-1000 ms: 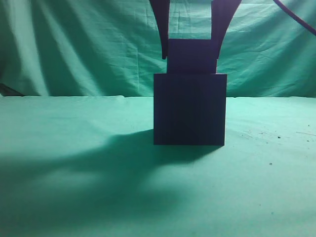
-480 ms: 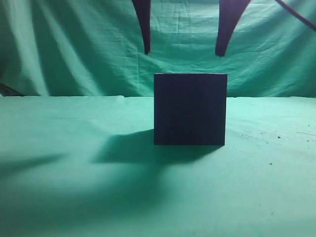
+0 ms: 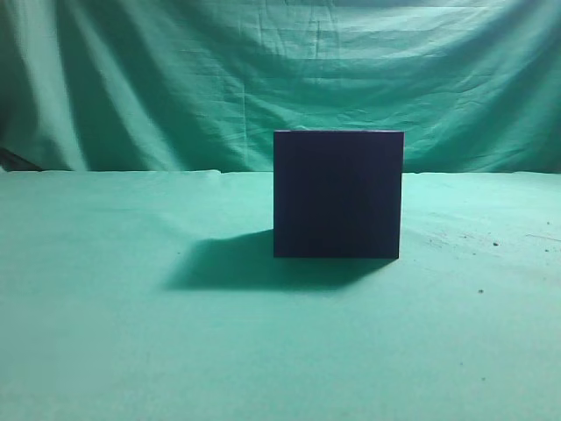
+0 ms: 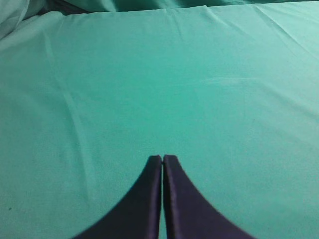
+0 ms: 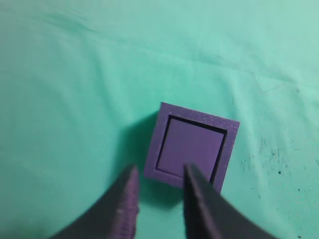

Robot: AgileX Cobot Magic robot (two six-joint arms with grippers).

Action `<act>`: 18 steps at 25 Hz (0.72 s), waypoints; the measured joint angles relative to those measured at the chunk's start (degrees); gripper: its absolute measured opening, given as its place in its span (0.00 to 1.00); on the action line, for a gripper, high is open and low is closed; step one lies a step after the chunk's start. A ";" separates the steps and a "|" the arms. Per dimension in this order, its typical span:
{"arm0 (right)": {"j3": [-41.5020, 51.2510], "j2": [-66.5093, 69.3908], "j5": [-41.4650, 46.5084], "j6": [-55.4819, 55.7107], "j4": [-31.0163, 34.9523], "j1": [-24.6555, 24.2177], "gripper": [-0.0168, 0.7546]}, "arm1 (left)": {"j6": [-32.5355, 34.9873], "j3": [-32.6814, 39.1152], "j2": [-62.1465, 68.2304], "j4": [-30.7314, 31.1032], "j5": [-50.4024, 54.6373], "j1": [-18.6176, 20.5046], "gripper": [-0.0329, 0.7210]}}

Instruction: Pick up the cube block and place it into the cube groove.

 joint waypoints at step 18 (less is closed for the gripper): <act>10.42 -32.25 1.36 -9.28 -1.14 0.00 0.02 | 0.00 0.00 0.00 0.00 0.00 0.00 0.04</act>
